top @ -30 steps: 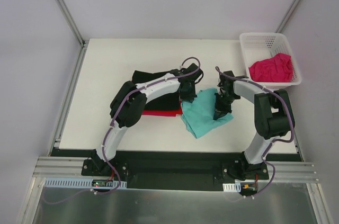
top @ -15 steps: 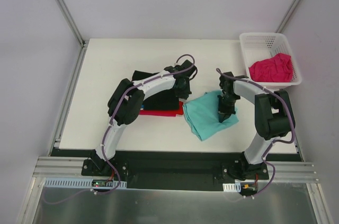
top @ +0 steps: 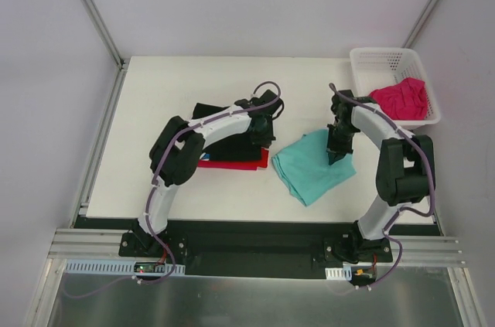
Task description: Fold and stack the t-shirts
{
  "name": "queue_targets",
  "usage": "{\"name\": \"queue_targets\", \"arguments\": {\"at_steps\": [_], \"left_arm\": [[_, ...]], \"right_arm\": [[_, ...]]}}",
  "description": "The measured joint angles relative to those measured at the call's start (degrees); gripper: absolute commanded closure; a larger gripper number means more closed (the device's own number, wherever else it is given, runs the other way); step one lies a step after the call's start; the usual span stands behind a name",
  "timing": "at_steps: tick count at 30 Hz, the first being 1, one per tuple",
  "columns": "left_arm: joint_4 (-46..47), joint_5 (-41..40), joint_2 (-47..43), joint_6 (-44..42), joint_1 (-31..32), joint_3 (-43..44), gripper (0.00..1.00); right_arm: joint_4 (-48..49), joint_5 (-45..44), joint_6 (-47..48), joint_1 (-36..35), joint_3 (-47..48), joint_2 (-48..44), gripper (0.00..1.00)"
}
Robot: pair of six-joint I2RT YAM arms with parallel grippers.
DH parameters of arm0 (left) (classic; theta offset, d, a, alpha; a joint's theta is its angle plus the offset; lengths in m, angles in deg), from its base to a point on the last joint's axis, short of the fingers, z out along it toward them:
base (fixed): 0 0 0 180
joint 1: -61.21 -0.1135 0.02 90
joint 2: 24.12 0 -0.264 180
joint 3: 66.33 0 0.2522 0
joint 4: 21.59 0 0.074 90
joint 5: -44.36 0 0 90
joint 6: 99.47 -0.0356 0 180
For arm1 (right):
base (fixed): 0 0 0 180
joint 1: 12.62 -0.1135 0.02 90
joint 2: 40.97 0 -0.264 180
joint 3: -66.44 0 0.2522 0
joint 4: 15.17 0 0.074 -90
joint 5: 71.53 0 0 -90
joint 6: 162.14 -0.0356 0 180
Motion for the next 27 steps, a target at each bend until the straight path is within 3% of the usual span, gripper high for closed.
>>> {"name": "queue_targets", "arguments": {"at_steps": [8, 16, 27], "left_arm": [[0.1, -1.4, -10.6, 1.4, 3.5, -5.3, 1.00], [0.8, -1.3, -14.6, 4.7, 12.2, -9.7, 1.00], [-0.1, -1.4, -21.3, 7.9, 14.0, -17.2, 1.00]], "right_arm": [[-2.4, 1.8, 1.1, -0.4, 13.9, -0.1, 0.99], [-0.9, 2.3, 2.2, -0.4, 23.6, 15.1, 0.99], [-2.3, 1.3, 2.9, 0.5, 30.4, 25.0, 0.99]]}}
